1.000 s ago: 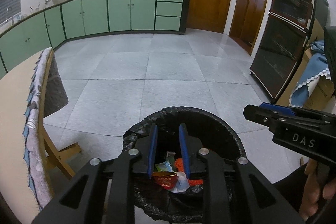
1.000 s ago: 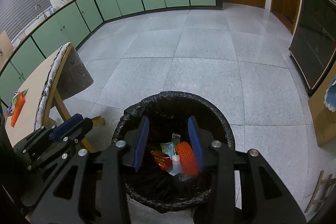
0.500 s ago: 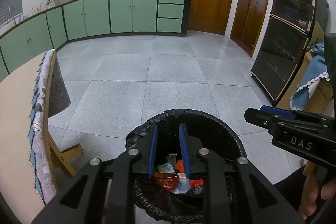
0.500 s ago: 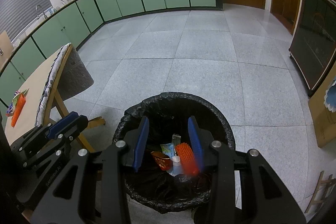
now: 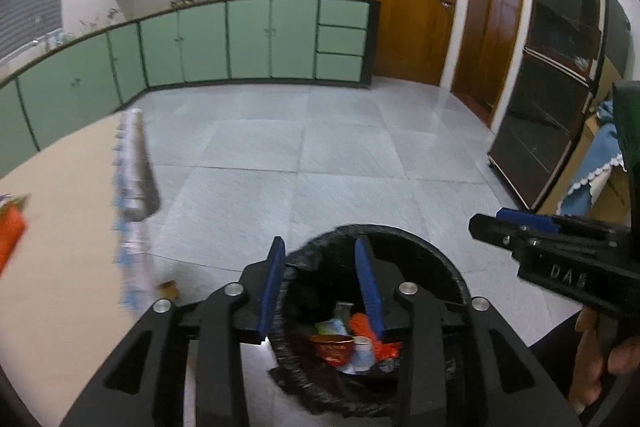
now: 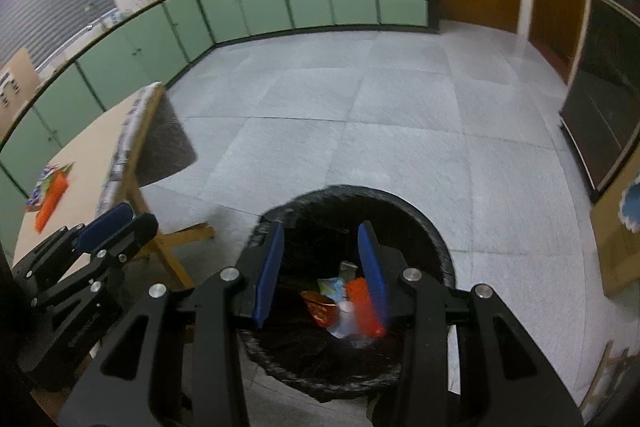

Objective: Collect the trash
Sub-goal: 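Move both tools back over the table toward the snack bag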

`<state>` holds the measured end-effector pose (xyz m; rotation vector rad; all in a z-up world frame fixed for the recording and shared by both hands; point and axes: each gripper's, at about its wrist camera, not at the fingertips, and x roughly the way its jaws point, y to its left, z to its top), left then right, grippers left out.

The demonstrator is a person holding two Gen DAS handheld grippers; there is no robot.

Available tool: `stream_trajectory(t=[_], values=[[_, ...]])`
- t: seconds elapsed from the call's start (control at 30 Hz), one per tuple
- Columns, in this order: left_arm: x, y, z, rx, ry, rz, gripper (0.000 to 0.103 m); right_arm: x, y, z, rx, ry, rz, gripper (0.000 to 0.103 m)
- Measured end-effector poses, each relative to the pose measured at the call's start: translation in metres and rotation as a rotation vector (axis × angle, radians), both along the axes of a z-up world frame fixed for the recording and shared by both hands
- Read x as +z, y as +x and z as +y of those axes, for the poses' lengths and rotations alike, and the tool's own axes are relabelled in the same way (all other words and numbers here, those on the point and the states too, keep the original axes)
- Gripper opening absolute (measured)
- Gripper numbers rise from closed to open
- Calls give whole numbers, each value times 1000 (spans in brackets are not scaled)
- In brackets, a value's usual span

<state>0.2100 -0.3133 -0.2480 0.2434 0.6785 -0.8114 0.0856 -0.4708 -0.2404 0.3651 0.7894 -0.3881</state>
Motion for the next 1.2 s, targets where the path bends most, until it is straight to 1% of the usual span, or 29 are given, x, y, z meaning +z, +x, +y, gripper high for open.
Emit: stream_trajectory(t=[0.13, 0.27, 0.37, 0.43, 0.6, 0.7, 0.77, 0.87, 1.03, 1.2], values=[[16, 17, 60, 96, -7, -37, 39, 22, 28, 40, 99, -18, -43, 38], [30, 45, 142, 243, -2, -73, 39, 36, 63, 95, 222, -31, -75, 38], [39, 66, 201, 347, -3, -98, 40, 44, 89, 138, 307, -34, -91, 38], [44, 79, 238, 410, -2, -117, 43, 47, 105, 163, 358, -36, -99, 38], [48, 110, 305, 517, 10, -154, 45, 53, 150, 226, 466, -48, -113, 38], [44, 134, 331, 549, 17, -161, 46, 52, 177, 257, 512, -50, -119, 38], [37, 153, 337, 553, 28, -151, 46, 49, 196, 276, 535, -47, -114, 38], [28, 172, 337, 533, 34, -138, 46, 43, 218, 293, 557, -45, -108, 38], [10, 203, 324, 516, 62, -113, 46, 31, 248, 308, 566, -41, -94, 38], [3, 228, 331, 529, 65, -87, 46, 28, 274, 310, 560, -12, -95, 38]])
